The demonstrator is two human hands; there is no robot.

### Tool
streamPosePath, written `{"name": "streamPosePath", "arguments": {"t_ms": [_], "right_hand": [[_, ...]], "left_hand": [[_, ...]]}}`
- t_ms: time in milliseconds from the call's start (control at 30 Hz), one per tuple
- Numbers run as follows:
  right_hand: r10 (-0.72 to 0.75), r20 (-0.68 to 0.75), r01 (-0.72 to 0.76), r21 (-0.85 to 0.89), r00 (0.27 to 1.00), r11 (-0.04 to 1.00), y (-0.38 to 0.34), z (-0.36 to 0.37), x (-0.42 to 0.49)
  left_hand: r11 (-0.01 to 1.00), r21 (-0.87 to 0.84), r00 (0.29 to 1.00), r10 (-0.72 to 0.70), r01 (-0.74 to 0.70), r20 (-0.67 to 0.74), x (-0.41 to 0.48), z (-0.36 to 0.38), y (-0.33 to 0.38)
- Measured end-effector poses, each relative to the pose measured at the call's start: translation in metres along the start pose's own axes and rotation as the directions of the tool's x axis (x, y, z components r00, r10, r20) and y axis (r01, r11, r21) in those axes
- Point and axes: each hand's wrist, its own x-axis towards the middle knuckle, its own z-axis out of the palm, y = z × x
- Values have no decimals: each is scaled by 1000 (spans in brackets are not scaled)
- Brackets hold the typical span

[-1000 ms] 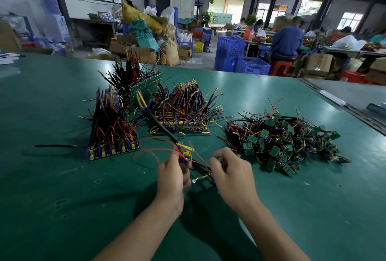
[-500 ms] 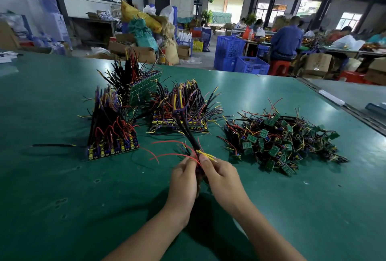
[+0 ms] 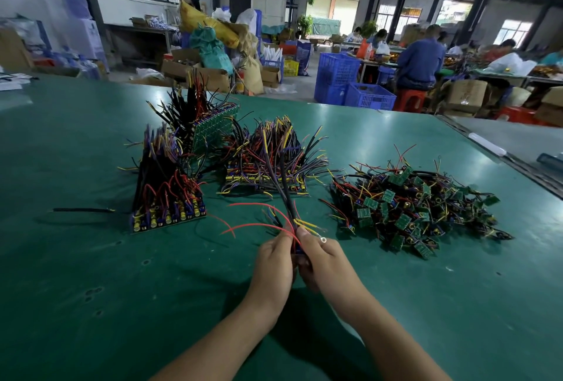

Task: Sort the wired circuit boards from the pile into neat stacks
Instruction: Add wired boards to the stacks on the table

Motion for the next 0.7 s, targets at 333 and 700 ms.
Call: {"name": "streamPosePath", "arguments": {"t_ms": [333,700], "right_hand": [[91,153,-85,-44,984,995,-7,-6,-4],[33,127,-38,34,991,999,-5,-3,-5]], "left_hand": [[993,85,994,89,-84,-61,2,-6,-5],[982,139,992,128,-124,-15,7,-7,-3]]}}
